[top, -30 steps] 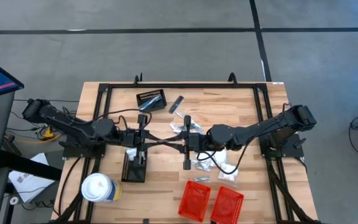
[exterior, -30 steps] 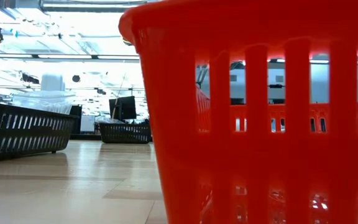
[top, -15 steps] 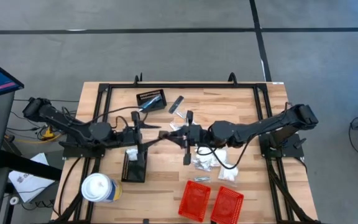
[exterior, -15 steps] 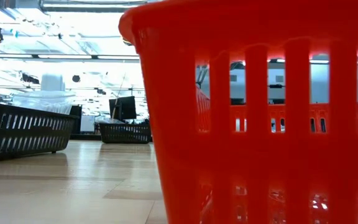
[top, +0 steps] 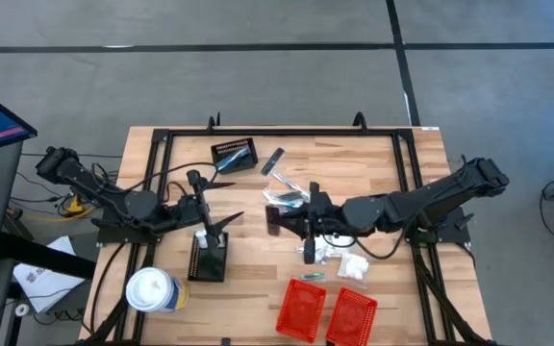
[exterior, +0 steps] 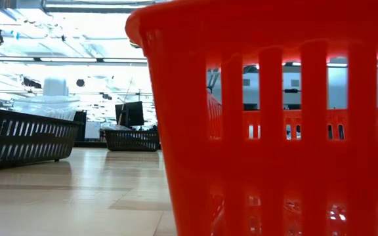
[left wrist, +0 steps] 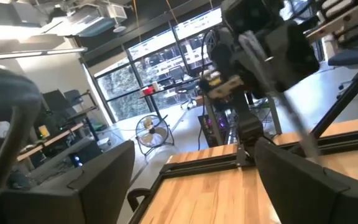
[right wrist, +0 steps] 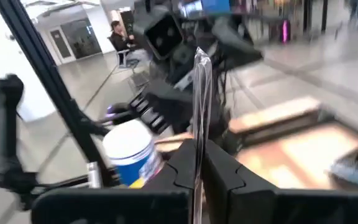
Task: Pick & Place Travel size toiletries
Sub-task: Put the black hair brush into the right red bin, then put the nail cutter into the left red bin
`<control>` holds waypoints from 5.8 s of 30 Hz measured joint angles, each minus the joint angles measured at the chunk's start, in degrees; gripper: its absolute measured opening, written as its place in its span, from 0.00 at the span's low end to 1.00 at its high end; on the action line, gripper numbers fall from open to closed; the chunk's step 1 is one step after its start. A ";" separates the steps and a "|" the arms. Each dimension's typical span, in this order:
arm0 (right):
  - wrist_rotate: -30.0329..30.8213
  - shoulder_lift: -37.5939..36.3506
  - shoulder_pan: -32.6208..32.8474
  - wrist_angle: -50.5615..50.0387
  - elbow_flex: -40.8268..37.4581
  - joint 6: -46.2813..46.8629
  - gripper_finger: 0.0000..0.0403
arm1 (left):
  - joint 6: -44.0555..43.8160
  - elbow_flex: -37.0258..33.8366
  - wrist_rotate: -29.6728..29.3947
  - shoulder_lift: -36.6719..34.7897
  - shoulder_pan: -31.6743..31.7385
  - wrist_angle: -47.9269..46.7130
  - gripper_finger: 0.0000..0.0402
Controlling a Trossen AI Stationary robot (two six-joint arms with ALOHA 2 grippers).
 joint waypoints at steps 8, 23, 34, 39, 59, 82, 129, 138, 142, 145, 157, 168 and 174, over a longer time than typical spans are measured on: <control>1.56 -1.84 5.53 -20.86 0.03 28.36 0.01 | 0.01 0.00 -1.10 0.00 0.00 0.03 0.79; 1.51 0.60 29.12 -42.29 0.05 95.02 0.00 | 1.07 0.00 -7.30 -0.37 -3.47 0.10 0.78; -13.25 10.86 31.36 -45.32 0.01 111.25 0.01 | 1.07 -0.02 -7.24 -2.12 -9.46 0.23 0.76; -20.94 11.66 28.94 -50.41 0.01 110.58 0.01 | 1.07 -0.02 -7.22 -2.12 -10.23 0.44 0.75; -28.73 15.38 24.13 -51.76 0.05 102.20 0.03 | 1.51 -0.02 -7.06 -2.12 -10.19 1.08 0.75; -31.80 11.48 19.76 -51.72 0.03 89.49 0.36 | 1.64 -0.02 -6.56 -2.12 -10.19 1.04 0.75; -23.07 -27.06 -17.12 25.86 -28.11 -27.09 0.27 | -13.01 -2.01 14.21 9.59 14.32 -3.33 0.75; -24.56 -39.21 -14.92 30.96 -37.88 -25.27 0.27 | -20.15 20.72 19.47 27.16 17.21 -35.56 0.75; -26.20 -40.71 -13.58 27.28 -37.98 -26.13 0.27 | -20.33 28.51 23.99 33.73 19.86 -43.77 0.75; -26.02 -41.28 -12.48 26.47 -37.96 -27.44 0.27 | -20.76 30.80 29.30 37.82 22.40 -44.45 0.75; -26.07 -41.26 -12.50 26.37 -37.96 -27.82 0.27 | -20.12 31.28 34.33 51.60 26.64 -37.19 0.75; -26.00 -41.23 -13.80 26.24 -37.96 -27.79 0.27 | -18.48 31.12 26.55 54.25 28.16 -36.44 0.75; -26.00 -41.23 -13.96 26.20 -37.96 -27.77 0.27 | -17.10 31.12 32.32 54.25 28.67 -36.53 0.75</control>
